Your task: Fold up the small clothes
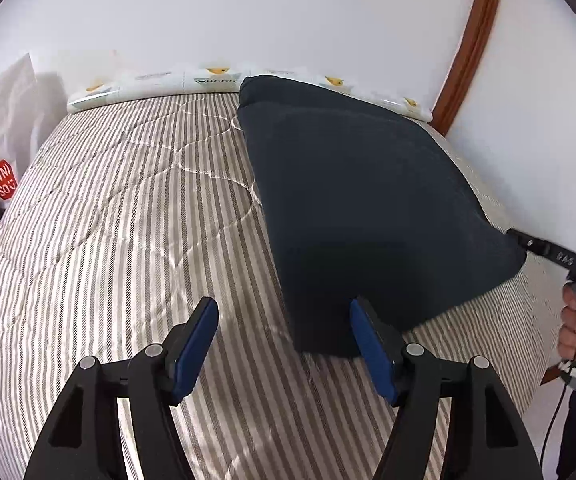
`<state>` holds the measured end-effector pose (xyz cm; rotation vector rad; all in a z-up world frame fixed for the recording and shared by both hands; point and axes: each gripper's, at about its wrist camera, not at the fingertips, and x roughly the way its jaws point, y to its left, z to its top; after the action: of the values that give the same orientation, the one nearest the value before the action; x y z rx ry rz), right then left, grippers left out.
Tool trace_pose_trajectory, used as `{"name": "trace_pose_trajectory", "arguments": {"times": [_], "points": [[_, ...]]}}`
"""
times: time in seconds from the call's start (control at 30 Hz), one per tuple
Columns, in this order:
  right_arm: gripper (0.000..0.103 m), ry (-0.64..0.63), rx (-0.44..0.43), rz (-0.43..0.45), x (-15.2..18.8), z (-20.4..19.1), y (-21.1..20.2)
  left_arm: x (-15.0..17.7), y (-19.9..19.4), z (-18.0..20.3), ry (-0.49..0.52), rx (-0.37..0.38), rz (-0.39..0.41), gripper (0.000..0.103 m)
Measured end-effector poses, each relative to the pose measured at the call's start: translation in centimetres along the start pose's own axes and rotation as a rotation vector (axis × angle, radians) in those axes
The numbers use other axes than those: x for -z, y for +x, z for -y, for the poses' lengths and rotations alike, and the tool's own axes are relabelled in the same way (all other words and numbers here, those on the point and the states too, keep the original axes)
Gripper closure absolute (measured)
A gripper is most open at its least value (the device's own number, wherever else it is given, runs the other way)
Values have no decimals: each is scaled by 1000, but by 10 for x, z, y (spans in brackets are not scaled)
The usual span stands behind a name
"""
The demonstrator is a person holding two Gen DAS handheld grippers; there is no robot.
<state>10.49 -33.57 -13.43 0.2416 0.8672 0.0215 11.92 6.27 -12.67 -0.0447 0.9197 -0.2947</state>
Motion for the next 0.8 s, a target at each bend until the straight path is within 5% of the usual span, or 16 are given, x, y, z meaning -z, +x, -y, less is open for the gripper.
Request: {"name": "trace_pose_trajectory", "arguments": {"times": [0.07, 0.2, 0.47, 0.5, 0.57, 0.67, 0.8], "points": [[84, 4, -1, 25, 2, 1, -15, 5, -5, 3, 11, 7, 2, 37], [65, -17, -27, 60, 9, -10, -30, 16, -6, 11, 50, 3, -18, 37], [65, -42, 12, 20, 36, -18, -22, 22, 6, 28, 109, -73, 29, 41], [65, -32, 23, 11, 38, -14, -20, 21, 6, 28, 105, -67, 32, 43], [65, -22, 24, 9, 42, -10, -22, 18, 8, 28, 94, -50, 27, 69], [65, -1, -1, 38, 41, -7, -32, 18, 0, 25, 83, -31, 56, 87], [65, 30, -26, 80, 29, -9, -37, 20, -6, 15, 12, -20, 55, 90]]}}
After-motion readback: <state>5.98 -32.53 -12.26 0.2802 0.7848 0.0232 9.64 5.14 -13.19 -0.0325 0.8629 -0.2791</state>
